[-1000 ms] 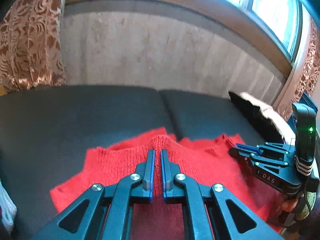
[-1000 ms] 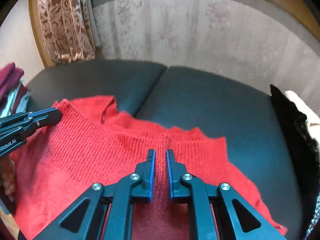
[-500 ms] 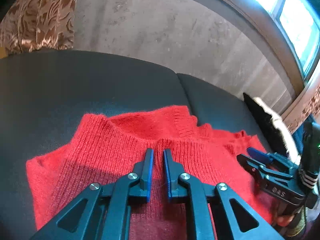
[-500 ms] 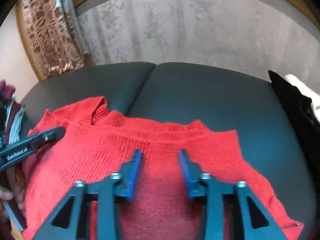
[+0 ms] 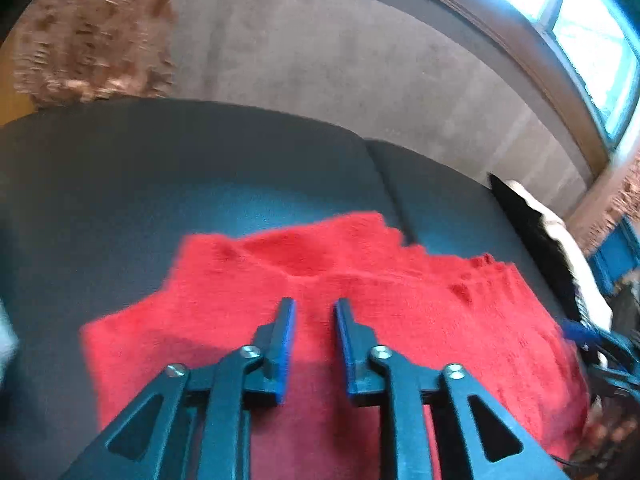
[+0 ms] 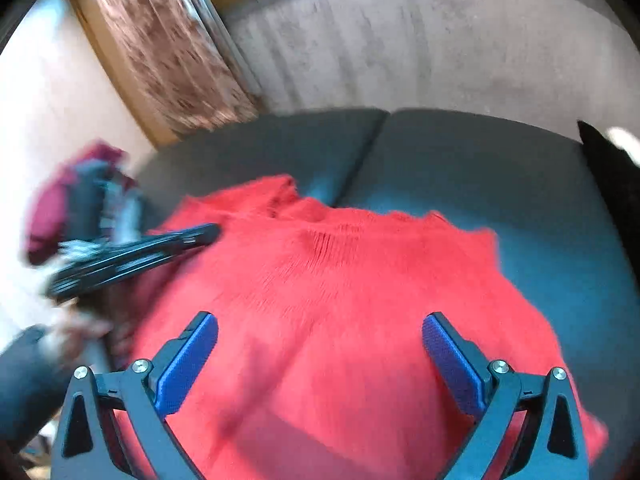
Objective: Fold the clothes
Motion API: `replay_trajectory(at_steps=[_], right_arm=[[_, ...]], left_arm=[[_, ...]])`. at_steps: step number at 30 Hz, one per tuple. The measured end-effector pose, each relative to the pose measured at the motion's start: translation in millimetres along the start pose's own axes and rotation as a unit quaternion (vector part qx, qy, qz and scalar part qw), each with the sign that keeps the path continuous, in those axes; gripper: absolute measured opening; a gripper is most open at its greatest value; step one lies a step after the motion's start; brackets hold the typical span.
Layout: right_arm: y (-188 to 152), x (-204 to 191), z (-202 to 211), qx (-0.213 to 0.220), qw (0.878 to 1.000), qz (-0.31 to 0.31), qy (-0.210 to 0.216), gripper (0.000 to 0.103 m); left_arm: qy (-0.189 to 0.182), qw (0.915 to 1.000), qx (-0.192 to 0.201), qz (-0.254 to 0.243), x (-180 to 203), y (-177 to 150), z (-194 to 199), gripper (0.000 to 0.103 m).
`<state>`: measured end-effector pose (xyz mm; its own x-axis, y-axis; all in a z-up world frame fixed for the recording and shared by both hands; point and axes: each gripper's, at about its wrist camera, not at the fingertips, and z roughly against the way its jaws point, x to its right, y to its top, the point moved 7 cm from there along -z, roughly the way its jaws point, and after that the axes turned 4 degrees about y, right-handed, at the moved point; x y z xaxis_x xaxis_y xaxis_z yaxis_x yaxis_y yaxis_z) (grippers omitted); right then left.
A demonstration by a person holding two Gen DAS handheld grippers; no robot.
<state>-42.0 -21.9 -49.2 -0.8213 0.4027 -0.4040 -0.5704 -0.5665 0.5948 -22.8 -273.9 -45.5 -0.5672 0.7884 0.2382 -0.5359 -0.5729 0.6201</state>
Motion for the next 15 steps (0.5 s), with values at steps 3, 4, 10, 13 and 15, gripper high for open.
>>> replay_trajectory(at_steps=[3, 4, 10, 13, 15], right_arm=[[-43.9, 22.0, 64.1, 0.003, 0.995, -0.061, 0.081, 0.103], [-59.2, 29.4, 79.2, 0.002, 0.992, -0.076, 0.097, 0.103], [-133.1, 41.6, 121.7, -0.008, 0.987, -0.102, 0.126, 0.103], [-142.2, 31.8, 117.7, -0.008, 0.989, -0.068, 0.133, 0.103], [-139.5, 27.6, 108.6, -0.015, 0.988, -0.050, 0.142, 0.103]], left_arm=[[0.004, 0.9990, 0.038, 0.021, -1.4, 2.0, 28.6, 0.021], [-0.005, 0.9985, 0.050, 0.024, 3.0, 2.8, 38.3, 0.021], [-0.131, 0.9872, 0.034, -0.084, 116.1, -31.4, 49.7, 0.025], [-0.168, 0.9745, -0.003, -0.148, 172.8, -61.7, 35.2, 0.025], [-0.175, 0.9682, -0.017, -0.178, 197.5, -75.3, 27.1, 0.025]])
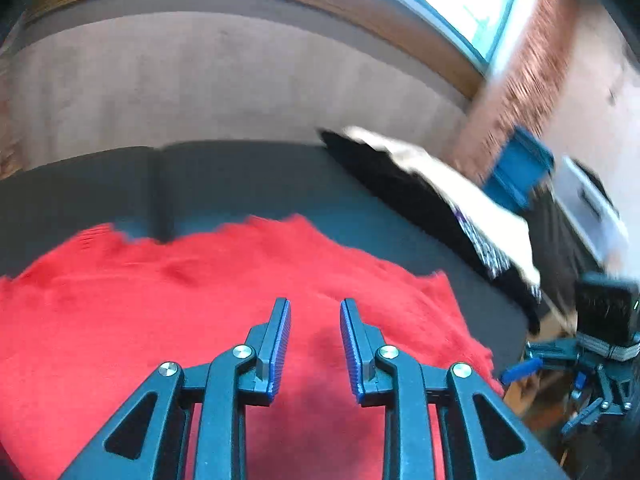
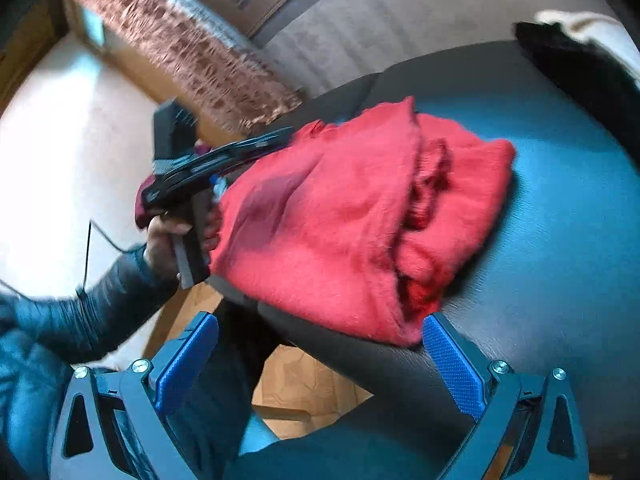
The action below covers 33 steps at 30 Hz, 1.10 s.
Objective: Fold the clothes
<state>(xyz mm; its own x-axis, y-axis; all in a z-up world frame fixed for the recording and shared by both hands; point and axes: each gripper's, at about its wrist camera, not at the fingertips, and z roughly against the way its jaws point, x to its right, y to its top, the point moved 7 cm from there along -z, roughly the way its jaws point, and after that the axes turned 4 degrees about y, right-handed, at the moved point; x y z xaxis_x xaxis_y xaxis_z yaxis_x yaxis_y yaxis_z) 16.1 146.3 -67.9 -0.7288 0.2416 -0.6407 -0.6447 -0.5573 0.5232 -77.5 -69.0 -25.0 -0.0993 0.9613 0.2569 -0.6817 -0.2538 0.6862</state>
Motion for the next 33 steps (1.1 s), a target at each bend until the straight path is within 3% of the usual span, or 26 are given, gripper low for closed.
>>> replay_trajectory(at_steps=[6, 8, 11, 12, 15, 17, 18, 19, 23, 28, 33], right_arm=[[2.7, 8.5, -21.1, -0.052, 0.998, 0.028, 0.036, 0.103], [5.1, 4.3, -28.3, -0.077, 0.993, 0.033, 0.084, 0.103], [0.5, -11.3, -43.8, -0.141, 0.973, 0.030, 0.178, 0.103], [0.8, -12.8, -51.2, -0.154, 0.970, 0.033, 0.187, 0.103], [-1.4, -12.1, -70.4, -0.181, 0.963, 0.017, 0.197, 0.103], [-19.4, -24.9, -67.3, -0.230, 0.948, 0.036, 0.217, 0.103], [-29.0, -29.0, -62.8, -0.249, 0.942, 0.051, 0.218, 0.103], [-35.2, -25.5, -59.7, -0.255, 0.944, 0.061, 0.199, 0.103], [-35.8, -14.0, -57.2, -0.242, 0.950, 0.033, 0.193, 0.103], [-23.2, -9.2, -54.3, -0.183, 0.967, 0.006, 0.179, 0.103], [-9.1, 3.4, -21.7, -0.112, 0.987, -0.044, 0.108, 0.103]], left_arm=[[-0.015, 0.9989, -0.018, -0.042, 26.7, 11.5, -27.7, 0.025], [-0.010, 0.9983, -0.029, -0.050, 29.1, 13.4, -38.3, 0.025], [-0.013, 0.9962, -0.070, -0.050, 24.7, 7.6, -65.5, 0.028], [-0.017, 0.9956, -0.082, -0.040, 21.9, 0.3, -78.0, 0.028], [-0.018, 0.9969, -0.066, -0.039, 22.8, -0.3, -80.2, 0.028], [-0.015, 0.9965, -0.070, -0.043, 22.8, -1.3, -82.9, 0.028], [-0.014, 0.9964, -0.070, -0.046, 23.4, -1.9, -84.2, 0.028], [-0.014, 0.9963, -0.070, -0.048, 24.0, -2.5, -85.5, 0.028], [-0.020, 0.9968, -0.070, -0.034, 22.9, -2.7, -87.0, 0.027], [-0.026, 0.9972, -0.064, -0.029, 21.9, -1.5, -85.8, 0.027], [-0.049, 0.9973, -0.053, 0.007, 15.6, 4.4, -75.2, 0.027]])
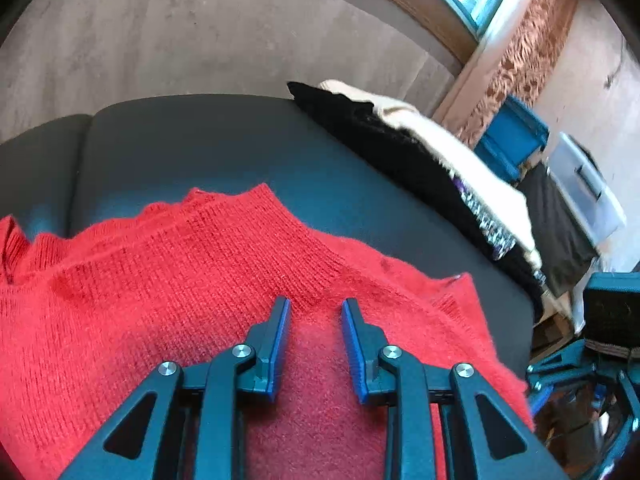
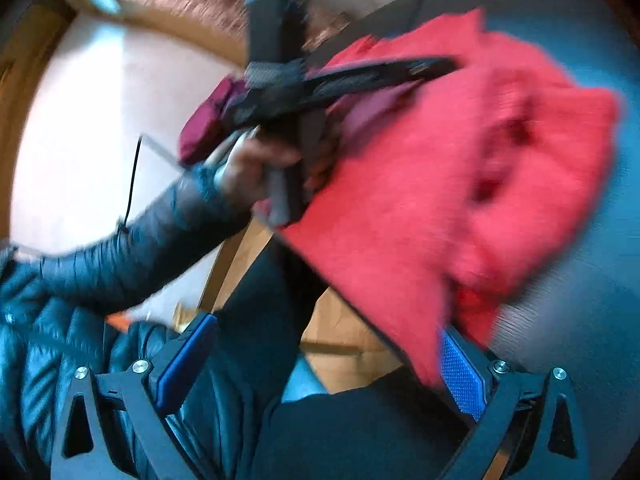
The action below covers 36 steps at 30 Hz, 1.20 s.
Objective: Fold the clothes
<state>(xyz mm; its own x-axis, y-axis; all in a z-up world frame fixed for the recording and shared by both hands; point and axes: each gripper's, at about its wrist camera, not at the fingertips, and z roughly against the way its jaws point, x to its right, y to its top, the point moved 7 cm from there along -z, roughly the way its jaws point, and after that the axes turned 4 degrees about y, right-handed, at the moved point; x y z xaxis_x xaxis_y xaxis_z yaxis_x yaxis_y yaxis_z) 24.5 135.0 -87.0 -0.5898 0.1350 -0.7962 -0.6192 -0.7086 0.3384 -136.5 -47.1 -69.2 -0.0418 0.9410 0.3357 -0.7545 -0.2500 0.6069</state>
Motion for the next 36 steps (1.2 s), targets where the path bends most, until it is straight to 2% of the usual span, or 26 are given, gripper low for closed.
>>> replay_trajectory(at_steps=[4, 6, 8, 10, 12, 15, 19, 21, 23, 26, 32, 35, 36], right_arm=[[17.7, -9.3, 40.8, 0.072, 0.997, 0.002, -0.042, 0.103], [35.6, -18.1, 48.4, 0.105, 0.993, 0.015, -0.056, 0.103], [62.7, -27.6, 46.7, 0.142, 0.987, 0.031, -0.070, 0.103], [94.8, -33.4, 35.0, 0.178, 0.979, 0.041, -0.089, 0.103], [123.7, -35.8, 12.7, 0.195, 0.974, 0.045, -0.106, 0.103], [164.2, -22.2, -27.3, 0.195, 0.965, 0.038, -0.171, 0.103], [193.3, 19.9, -79.2, 0.147, 0.936, 0.038, -0.317, 0.103], [193.0, 35.6, -91.1, 0.128, 0.926, 0.038, -0.352, 0.103], [190.4, 38.3, -96.1, 0.132, 0.912, 0.077, -0.381, 0.103], [188.7, 34.1, -95.1, 0.136, 0.909, 0.087, -0.384, 0.103], [193.8, 39.8, -91.0, 0.140, 0.912, 0.090, -0.375, 0.103], [193.0, 42.2, -92.2, 0.140, 0.912, 0.092, -0.374, 0.103], [189.8, 41.0, -93.7, 0.141, 0.912, 0.093, -0.374, 0.103]], left_arm=[[-0.007, 0.9972, 0.037, 0.064, -11.5, 1.0, 30.3, 0.031], [-0.007, 0.9949, 0.053, 0.085, -19.3, -4.0, 50.9, 0.033], [-0.006, 0.9921, 0.073, 0.101, -30.4, -13.5, 77.6, 0.033], [0.014, 0.9892, 0.091, 0.114, -47.6, -29.9, 114.8, 0.033], [0.035, 0.9854, 0.108, 0.127, -65.1, -46.7, 152.4, 0.034], [0.079, 0.9794, 0.123, 0.140, -89.3, -78.0, 205.0, 0.041], [0.138, 0.9701, 0.118, 0.161, -128.0, -132.6, 267.9, 0.049], [0.145, 0.9704, 0.101, 0.164, -140.1, -158.0, 279.7, 0.049], [0.143, 0.9732, 0.082, 0.160, -146.6, -180.0, 284.3, 0.049], [0.144, 0.9761, 0.048, 0.155, -153.7, -203.9, 274.4, 0.049], [0.090, 0.9754, 0.082, 0.184, -155.6, -208.7, 270.5, 0.047], [0.066, 0.9812, 0.078, 0.164, -143.8, -200.9, 268.0, 0.037], [0.070, 0.9848, 0.064, 0.146, -139.5, -200.5, 262.1, 0.030]])
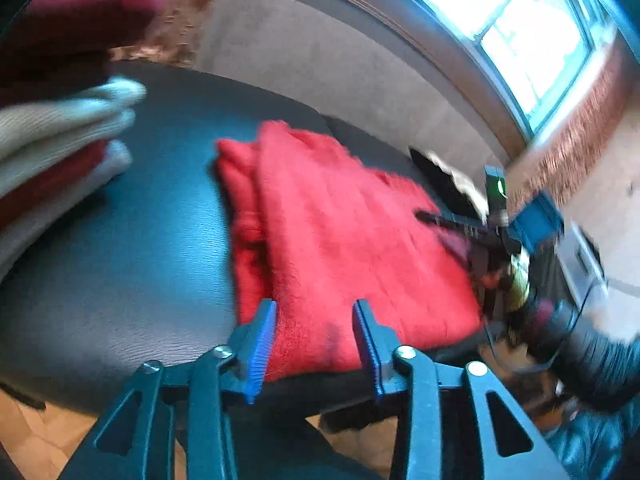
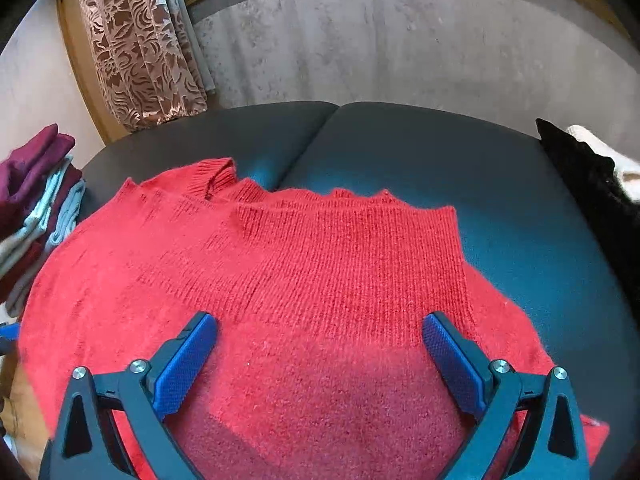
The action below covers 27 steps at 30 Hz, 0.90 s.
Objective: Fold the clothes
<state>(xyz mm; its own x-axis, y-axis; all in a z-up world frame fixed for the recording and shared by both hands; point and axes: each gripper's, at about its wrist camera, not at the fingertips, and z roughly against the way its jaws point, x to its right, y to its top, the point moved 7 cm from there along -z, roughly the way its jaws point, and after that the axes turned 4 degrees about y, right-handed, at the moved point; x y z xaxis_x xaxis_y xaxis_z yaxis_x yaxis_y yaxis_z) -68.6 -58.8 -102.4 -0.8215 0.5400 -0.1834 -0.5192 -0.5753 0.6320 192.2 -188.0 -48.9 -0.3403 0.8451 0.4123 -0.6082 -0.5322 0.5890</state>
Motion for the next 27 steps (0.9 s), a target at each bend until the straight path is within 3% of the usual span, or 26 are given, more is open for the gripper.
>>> replay_trajectory(at_steps=[2, 5, 7, 9, 10, 16, 18, 20, 26, 27], right_arm=[[-1.9, -0.4, 2.4, 0.002, 1.000, 0.000, 0.001, 0.103], [-1.5, 0.8, 2.9, 0.002, 1.000, 0.001, 0.001, 0.103], [-1.9, 0.5, 3.2, 0.002, 1.000, 0.003, 0.003, 0.103], [-2.9, 1.9, 4.4, 0.005, 1.000, 0.003, 0.005, 0.103], [-3.2, 2.2, 4.7, 0.005, 1.000, 0.004, 0.006, 0.103], [-1.9, 2.0, 3.7, 0.009, 1.000, 0.006, 0.006, 0.103], [-1.7, 3.1, 4.1, 0.011, 1.000, 0.006, 0.006, 0.103], [-0.8, 4.1, 4.9, 0.011, 1.000, 0.006, 0.006, 0.103], [-1.5, 4.9, 7.5, 0.013, 1.000, 0.007, 0.006, 0.103], [-1.5, 5.2, 7.7, 0.013, 1.000, 0.007, 0.006, 0.103]], left_arm=[[0.033, 0.9986, -0.032, -0.026, 0.2, -7.4, -12.2, 0.006], [0.011, 0.9994, -0.032, -0.009, -2.9, -8.9, -0.4, 0.005], [0.033, 0.9989, -0.028, -0.020, -11.0, -11.1, 12.2, 0.005], [0.063, 0.9958, -0.065, -0.013, -27.6, -24.9, 0.3, 0.006], [0.060, 0.9959, -0.066, -0.010, -28.0, -27.6, -2.3, 0.006], [0.044, 0.9978, -0.035, 0.036, -24.8, -9.1, 6.4, 0.018], [0.041, 0.9981, -0.004, 0.046, -25.7, 7.8, 13.0, 0.031], [0.049, 0.9976, 0.012, 0.047, -29.3, 25.7, 11.5, 0.037], [0.032, 0.9986, -0.008, 0.041, -27.3, 70.1, -28.8, 0.038], [0.042, 0.9982, -0.010, 0.041, -31.4, 75.7, -34.1, 0.037]])
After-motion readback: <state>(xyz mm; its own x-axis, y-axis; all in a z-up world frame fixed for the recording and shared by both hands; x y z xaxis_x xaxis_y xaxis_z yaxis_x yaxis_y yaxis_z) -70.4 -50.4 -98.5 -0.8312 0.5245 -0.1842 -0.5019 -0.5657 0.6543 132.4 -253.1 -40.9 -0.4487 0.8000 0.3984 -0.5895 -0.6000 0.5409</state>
